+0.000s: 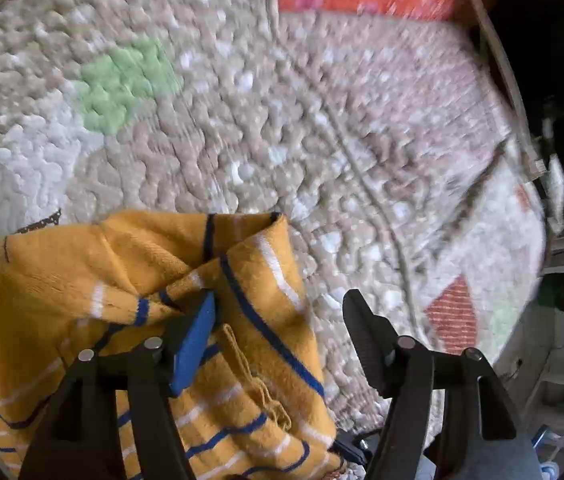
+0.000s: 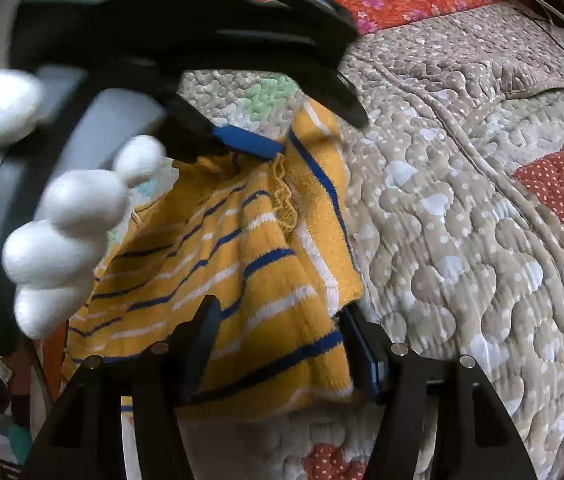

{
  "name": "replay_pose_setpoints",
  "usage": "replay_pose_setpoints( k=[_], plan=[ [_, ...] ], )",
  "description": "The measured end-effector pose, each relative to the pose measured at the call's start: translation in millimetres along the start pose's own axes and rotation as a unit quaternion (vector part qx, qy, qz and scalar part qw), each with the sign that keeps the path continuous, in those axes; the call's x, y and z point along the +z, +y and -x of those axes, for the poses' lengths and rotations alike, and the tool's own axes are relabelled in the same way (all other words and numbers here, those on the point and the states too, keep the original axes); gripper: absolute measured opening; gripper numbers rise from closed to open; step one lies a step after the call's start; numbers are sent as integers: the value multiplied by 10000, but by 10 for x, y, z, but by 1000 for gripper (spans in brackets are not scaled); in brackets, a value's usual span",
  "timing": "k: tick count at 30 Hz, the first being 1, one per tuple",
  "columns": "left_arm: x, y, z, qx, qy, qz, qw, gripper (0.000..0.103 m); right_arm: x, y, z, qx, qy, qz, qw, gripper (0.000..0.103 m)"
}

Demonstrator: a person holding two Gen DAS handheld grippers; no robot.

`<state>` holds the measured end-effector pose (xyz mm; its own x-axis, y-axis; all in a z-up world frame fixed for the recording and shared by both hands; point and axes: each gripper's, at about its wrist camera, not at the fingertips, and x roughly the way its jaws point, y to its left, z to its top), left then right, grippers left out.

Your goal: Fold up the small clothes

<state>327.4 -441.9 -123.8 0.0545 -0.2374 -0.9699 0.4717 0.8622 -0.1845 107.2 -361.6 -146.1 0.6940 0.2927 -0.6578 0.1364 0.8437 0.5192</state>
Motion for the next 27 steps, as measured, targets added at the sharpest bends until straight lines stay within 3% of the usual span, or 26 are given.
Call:
replay_pose_setpoints(
  k=[1, 3, 4, 5, 9, 14, 16, 21, 27],
  plan=[
    [9, -35, -61, 180, 60, -65, 9998, 64, 9, 1, -5, 0, 0, 7, 10000, 62],
    [-19, -95, -95, 534, -41, -262, 9982, 44, 68, 18, -22, -12, 1, 22, 10000, 41],
    [-27, -98, -84, 596, -98, -306, 9977, 20, 103, 29, -38, -24, 41, 52, 10000, 23],
    [-42, -63, -51, 566, -137, -279, 9979, 11, 142, 49, -54, -20, 99, 109, 9999, 18],
    [-166, 272, 330, 48, -514, 94, 9986, 10, 266, 289, 40, 60, -8, 572, 9983, 14],
    [-537, 877, 1072, -266, -1087, 384, 9930, 10, 424, 891, 122, 637, 119, 967, 9932, 13],
    [-763, 1332, 1426, -380, -1374, 719, 9872, 10, 453, 1176, 50, 866, 259, 1086, 9900, 13],
    [-1343, 2500, 1880, -469, -1741, 1517, 9718, 10, 339, 2070, -378, 1317, 771, 1525, 9764, 13],
    [-2048, 3605, 1721, -732, -1793, 2670, 9441, 10, -176, 2899, -1106, 1314, 1452, 2130, 9572, 13]
  ],
)
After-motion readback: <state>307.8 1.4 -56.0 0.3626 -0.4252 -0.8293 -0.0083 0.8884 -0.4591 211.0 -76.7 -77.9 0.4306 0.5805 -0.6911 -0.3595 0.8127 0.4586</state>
